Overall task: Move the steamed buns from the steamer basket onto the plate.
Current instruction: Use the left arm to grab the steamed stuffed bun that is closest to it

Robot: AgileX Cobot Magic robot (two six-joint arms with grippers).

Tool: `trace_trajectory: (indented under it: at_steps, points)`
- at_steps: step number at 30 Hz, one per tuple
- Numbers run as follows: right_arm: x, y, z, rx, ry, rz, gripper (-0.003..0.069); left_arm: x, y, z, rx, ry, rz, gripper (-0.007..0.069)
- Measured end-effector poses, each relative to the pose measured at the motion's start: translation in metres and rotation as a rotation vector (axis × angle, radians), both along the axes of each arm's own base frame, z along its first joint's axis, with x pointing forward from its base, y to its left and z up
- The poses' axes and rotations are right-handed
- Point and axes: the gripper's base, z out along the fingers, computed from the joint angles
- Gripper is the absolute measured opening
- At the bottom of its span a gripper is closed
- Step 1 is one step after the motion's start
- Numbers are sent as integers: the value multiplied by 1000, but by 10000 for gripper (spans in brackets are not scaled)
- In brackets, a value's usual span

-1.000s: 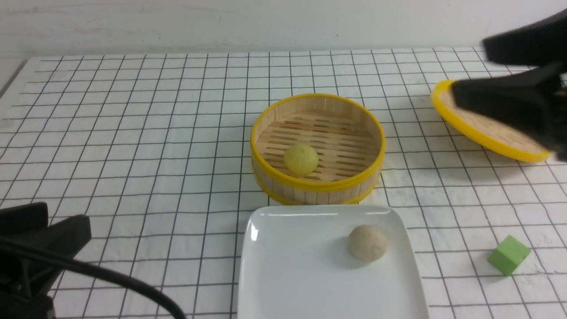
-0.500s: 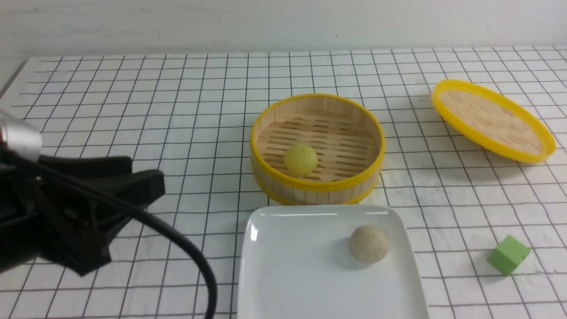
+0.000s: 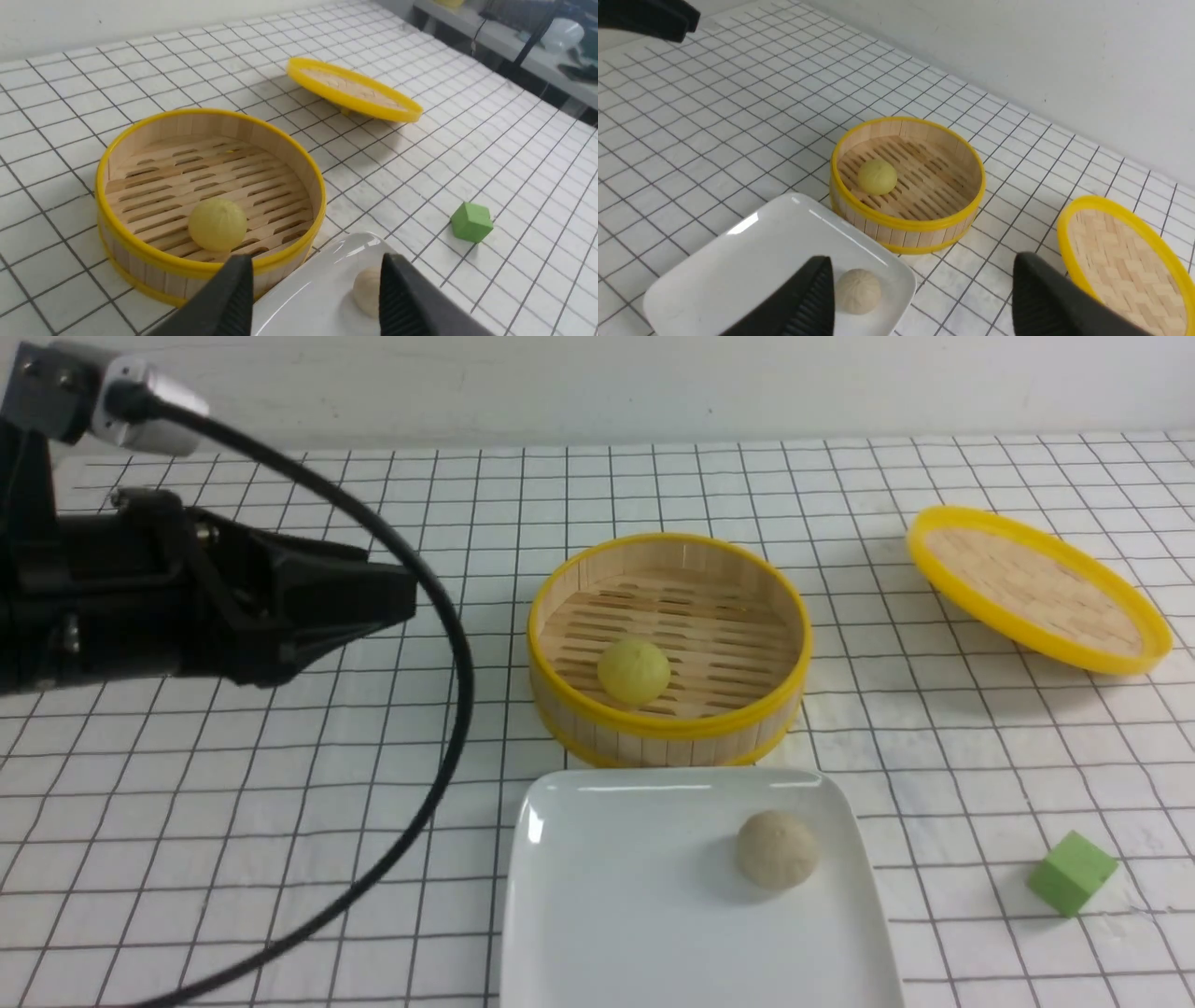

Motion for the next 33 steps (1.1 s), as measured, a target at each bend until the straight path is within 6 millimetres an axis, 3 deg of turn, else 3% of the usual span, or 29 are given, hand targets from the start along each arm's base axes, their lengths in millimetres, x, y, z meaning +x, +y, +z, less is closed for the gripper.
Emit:
trace_trajectory:
  at_steps: [6,9,11,19,22,27,33]
  points:
    - [-1,-2,-4,-40,29,-6,501,30,-4,-2,103,28,-42,389]
    - [0,-3,-4,-52,28,-13,501,43,-19,-5,153,27,-100,389]
    - [0,-4,-5,-66,24,-22,501,56,-45,-12,189,43,-154,389]
    - [0,-6,-7,-100,41,-32,501,93,-91,-24,192,88,-141,389]
    - [0,-6,-8,-108,48,-34,501,103,-97,-29,198,116,-132,389]
    - [-1,-7,-11,-131,67,-37,501,137,-103,-49,274,216,-85,389]
    - [-1,-8,-12,-146,78,-41,501,158,-110,-61,304,264,-110,389]
